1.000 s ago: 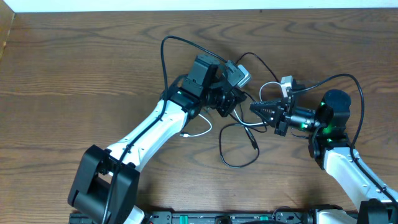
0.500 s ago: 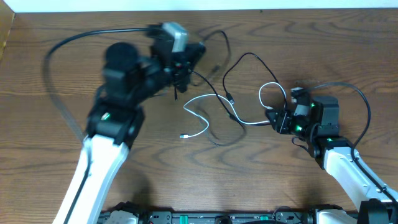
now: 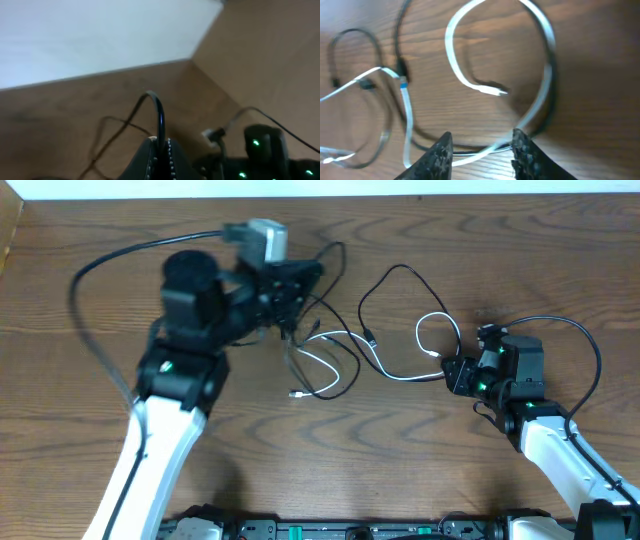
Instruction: Untangle cables
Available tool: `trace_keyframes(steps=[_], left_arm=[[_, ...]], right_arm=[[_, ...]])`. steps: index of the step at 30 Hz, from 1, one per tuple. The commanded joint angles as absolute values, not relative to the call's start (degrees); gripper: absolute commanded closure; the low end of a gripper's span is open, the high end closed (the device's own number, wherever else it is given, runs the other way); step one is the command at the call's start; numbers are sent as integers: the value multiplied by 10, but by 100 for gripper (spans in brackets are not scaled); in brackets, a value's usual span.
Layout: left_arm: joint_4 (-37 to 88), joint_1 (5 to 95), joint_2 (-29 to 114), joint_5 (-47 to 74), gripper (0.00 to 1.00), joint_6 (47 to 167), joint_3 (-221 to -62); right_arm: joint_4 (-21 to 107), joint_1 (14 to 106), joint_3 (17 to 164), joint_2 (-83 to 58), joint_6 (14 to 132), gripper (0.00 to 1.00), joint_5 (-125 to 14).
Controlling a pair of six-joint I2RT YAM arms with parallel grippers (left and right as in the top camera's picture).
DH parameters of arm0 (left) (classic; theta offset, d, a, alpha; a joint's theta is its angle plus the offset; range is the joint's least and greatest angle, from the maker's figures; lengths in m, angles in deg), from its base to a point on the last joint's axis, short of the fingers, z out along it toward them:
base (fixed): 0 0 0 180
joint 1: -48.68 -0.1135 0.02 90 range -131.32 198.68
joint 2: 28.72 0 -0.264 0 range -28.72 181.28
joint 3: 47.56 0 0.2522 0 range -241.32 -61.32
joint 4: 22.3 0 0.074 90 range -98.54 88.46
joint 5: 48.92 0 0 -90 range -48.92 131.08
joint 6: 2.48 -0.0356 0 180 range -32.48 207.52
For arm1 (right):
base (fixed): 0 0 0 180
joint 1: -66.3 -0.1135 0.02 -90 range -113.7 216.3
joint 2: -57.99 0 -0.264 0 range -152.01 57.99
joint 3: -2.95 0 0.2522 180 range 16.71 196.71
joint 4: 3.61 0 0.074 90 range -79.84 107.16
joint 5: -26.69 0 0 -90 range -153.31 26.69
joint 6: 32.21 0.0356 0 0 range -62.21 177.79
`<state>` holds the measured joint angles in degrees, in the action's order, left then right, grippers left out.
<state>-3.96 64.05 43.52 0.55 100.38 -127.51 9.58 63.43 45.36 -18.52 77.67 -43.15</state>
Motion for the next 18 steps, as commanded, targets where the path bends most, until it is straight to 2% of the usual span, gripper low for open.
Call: trace_keyframes(steps=[1, 2, 5, 7, 9, 14, 18], left_arm=[[-100, 680, 490, -97, 92, 1065, -1279], [-127, 692, 506, -117, 92, 1081, -1279], [-194, 720, 541, -155, 92, 1125, -1279], [-245, 736, 559, -176, 92, 1169, -1279], [-307, 749, 567, -199, 92, 1226, -1279], [-438, 755, 566, -242, 92, 1318, -1279], [-483, 755, 566, -259, 92, 1376, -1279]], right_arm=[[54, 632, 455, -185, 695, 82, -272], [29, 632, 455, -185, 676, 84, -221], [-51, 632, 455, -185, 664, 74, -117], [-127, 632, 455, -185, 665, 59, -103], [-178, 632, 455, -185, 666, 52, -117], [-315, 632, 455, -185, 697, 51, -124], [-362, 632, 455, -185, 726, 49, -148]])
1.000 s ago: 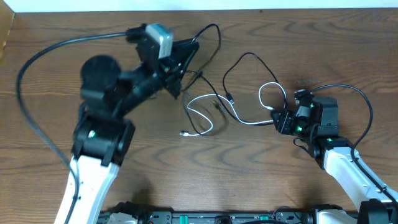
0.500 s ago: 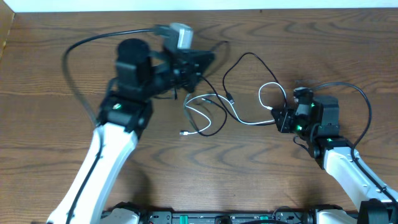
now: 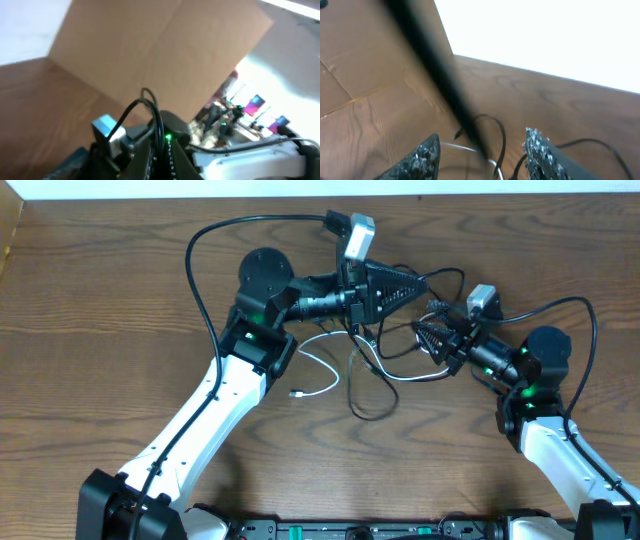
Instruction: Untangle cables
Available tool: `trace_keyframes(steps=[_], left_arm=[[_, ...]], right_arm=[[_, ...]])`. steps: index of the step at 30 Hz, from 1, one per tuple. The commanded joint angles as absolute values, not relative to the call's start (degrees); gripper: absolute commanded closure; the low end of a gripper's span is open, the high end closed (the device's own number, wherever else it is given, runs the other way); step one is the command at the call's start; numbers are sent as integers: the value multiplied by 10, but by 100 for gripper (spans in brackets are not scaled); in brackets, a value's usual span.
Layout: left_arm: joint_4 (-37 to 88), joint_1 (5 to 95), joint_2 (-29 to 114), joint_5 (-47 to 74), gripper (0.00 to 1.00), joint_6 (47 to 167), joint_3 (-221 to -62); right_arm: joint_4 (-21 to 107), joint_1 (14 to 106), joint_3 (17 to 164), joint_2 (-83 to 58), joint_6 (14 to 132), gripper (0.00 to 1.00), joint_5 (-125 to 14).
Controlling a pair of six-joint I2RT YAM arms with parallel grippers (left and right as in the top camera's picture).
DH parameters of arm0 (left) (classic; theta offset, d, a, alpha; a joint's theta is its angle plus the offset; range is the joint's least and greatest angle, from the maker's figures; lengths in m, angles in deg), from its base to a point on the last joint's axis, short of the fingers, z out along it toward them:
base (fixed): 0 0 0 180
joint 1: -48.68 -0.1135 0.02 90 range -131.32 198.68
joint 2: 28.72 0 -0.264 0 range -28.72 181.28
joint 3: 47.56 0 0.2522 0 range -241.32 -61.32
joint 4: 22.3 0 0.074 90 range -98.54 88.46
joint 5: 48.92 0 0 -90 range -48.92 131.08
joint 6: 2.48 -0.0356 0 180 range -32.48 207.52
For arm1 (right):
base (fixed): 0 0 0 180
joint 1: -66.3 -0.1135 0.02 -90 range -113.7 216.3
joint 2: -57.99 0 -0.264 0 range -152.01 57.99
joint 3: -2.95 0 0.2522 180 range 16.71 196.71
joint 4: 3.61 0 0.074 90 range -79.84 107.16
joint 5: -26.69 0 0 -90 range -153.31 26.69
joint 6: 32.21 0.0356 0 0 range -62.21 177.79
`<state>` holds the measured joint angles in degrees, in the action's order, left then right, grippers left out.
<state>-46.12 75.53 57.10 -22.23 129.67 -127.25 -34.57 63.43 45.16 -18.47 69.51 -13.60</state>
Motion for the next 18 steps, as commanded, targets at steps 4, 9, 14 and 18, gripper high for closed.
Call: trace_keyframes(steps=[4, 9, 14, 18], left_arm=[[-513, 755, 566, -294, 92, 1408, -1279], [-511, 755, 566, -307, 92, 1379, -1279], [-414, 755, 566, -351, 57, 1210, -1276], [-153, 755, 570, -283, 24, 989, -1263]], right_arm=[[-364, 632, 455, -185, 732, 54, -186], [-348, 632, 455, -185, 753, 99, -201], [-212, 632, 455, -185, 760, 99, -236], [-48, 633, 455, -185, 724, 99, -306]])
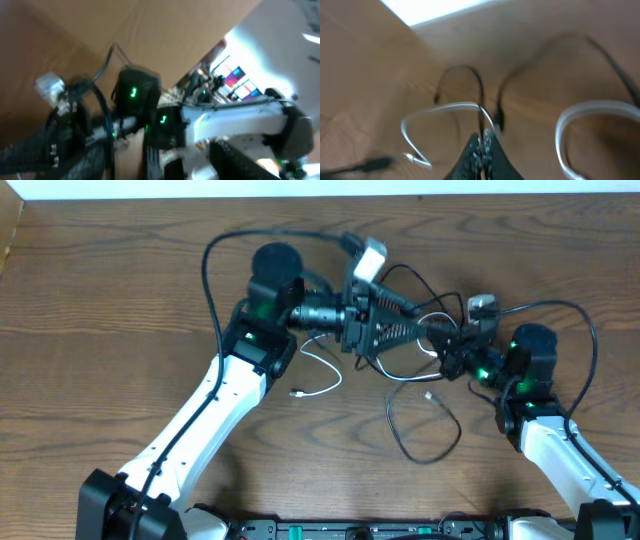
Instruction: Untangle cables
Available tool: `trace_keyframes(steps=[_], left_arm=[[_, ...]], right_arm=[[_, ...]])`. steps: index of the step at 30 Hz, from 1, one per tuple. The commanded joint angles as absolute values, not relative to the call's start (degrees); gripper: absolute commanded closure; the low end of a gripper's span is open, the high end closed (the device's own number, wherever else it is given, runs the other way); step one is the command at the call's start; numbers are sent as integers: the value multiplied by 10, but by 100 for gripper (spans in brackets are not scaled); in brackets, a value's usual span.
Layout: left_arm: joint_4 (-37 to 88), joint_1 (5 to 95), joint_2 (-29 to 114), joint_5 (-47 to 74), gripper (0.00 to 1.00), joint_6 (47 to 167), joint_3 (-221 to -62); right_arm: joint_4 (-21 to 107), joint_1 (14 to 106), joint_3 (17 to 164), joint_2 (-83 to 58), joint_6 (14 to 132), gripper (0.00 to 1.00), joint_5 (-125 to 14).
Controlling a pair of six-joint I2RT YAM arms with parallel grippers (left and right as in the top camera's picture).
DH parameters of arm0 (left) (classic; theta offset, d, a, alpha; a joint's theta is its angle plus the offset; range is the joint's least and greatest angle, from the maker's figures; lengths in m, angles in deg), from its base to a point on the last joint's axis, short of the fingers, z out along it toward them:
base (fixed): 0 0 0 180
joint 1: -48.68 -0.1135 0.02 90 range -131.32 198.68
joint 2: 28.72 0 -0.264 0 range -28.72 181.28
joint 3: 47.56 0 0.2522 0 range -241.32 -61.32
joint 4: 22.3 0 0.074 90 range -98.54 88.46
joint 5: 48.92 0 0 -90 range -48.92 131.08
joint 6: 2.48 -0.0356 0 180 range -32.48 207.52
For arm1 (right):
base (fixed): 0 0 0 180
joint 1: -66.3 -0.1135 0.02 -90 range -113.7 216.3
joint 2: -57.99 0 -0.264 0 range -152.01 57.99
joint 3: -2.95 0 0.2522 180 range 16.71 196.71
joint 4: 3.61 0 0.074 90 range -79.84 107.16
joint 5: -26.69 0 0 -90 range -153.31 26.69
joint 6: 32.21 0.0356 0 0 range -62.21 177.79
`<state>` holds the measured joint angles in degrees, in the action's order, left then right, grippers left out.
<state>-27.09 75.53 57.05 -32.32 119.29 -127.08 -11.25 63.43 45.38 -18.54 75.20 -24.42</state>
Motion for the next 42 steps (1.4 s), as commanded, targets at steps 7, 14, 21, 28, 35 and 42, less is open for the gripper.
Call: trace_keyframes(steps=[7, 14, 21, 28, 35, 42], left_arm=[[130, 754, 570, 180, 16, 909, -1261], [184, 750, 570, 304, 16, 909, -1261], [190, 750, 570, 307, 16, 909, -1261], [191, 750, 570, 345, 14, 910, -1261], [191, 750, 570, 345, 2, 910, -1261], [191, 747, 570, 345, 2, 948, -1261]], right_arm=[[2, 687, 471, -185, 729, 99, -346], [103, 862, 624, -185, 736, 99, -353], [139, 1024, 776, -185, 734, 99, -396], [194, 1080, 788, -207, 714, 32, -503], [258, 1058, 788, -247, 715, 1, -336], [344, 960, 788, -289, 704, 1, -273]])
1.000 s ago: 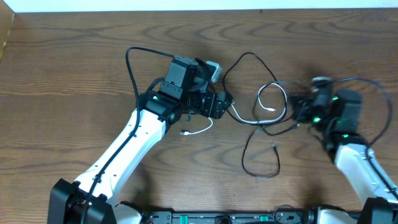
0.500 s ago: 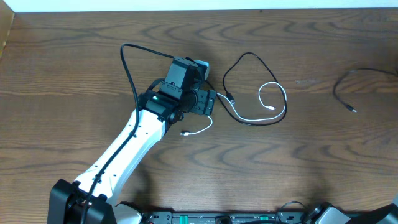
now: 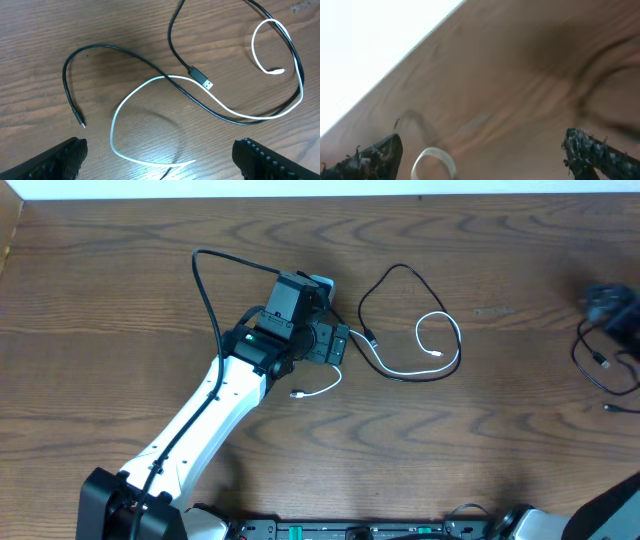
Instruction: Untangle cables
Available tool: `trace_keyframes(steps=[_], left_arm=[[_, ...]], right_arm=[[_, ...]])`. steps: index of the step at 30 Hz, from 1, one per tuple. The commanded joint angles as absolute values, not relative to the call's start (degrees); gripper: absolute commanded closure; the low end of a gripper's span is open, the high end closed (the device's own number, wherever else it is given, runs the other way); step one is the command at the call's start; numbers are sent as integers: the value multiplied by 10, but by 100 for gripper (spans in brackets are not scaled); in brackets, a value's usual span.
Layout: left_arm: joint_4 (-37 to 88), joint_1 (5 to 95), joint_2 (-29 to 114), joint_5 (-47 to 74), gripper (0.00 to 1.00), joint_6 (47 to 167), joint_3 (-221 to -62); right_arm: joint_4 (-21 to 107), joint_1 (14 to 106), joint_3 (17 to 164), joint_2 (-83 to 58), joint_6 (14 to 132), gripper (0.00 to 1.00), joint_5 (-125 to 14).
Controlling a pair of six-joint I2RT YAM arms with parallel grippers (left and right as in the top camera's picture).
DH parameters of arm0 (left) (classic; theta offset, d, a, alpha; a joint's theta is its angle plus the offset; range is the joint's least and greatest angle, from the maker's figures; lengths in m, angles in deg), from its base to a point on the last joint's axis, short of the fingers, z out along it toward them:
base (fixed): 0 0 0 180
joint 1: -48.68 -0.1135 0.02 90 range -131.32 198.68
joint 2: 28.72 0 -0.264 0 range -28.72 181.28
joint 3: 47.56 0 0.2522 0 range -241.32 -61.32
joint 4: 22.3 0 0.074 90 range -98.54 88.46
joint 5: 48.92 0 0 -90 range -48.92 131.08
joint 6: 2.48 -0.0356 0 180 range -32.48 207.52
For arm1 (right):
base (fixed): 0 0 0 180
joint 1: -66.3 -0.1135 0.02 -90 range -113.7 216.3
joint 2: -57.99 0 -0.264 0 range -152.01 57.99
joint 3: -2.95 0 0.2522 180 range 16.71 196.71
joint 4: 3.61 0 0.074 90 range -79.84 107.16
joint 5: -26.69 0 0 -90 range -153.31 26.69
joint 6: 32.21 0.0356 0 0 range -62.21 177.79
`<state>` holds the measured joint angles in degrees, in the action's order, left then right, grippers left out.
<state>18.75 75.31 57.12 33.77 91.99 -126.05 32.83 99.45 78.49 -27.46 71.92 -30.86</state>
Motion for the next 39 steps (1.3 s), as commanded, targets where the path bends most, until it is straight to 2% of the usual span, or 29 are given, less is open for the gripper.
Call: trace_keyframes(steps=[1, 5, 9, 14, 18, 23, 29, 34, 39], left_arm=[[192, 743, 570, 345, 2, 962, -1261], [200, 711, 570, 345, 2, 1023, -1261], [213, 667, 570, 344, 2, 1083, -1261], [243, 634, 570, 343, 2, 1087, -1261], [263, 627, 570, 343, 2, 1086, -1261], [264, 627, 570, 343, 2, 1086, -1261], [264, 627, 570, 343, 2, 1086, -1261], [261, 627, 570, 343, 2, 1086, -1261], [261, 627, 570, 343, 2, 1086, -1261]], right_arm=[[373, 926, 788, -298, 704, 1, -313], [446, 824, 788, -311, 677, 1, -458], [465, 715, 788, -312, 512, 1, -469], [448, 587, 788, -315, 303, 1, -470], [417, 517, 788, -338, 322, 1, -484], [437, 478, 788, -390, 329, 1, -502], [454, 452, 788, -438, 280, 4, -725], [497, 442, 788, -438, 212, 4, -662], [468, 442, 782, -440, 243, 5, -657]])
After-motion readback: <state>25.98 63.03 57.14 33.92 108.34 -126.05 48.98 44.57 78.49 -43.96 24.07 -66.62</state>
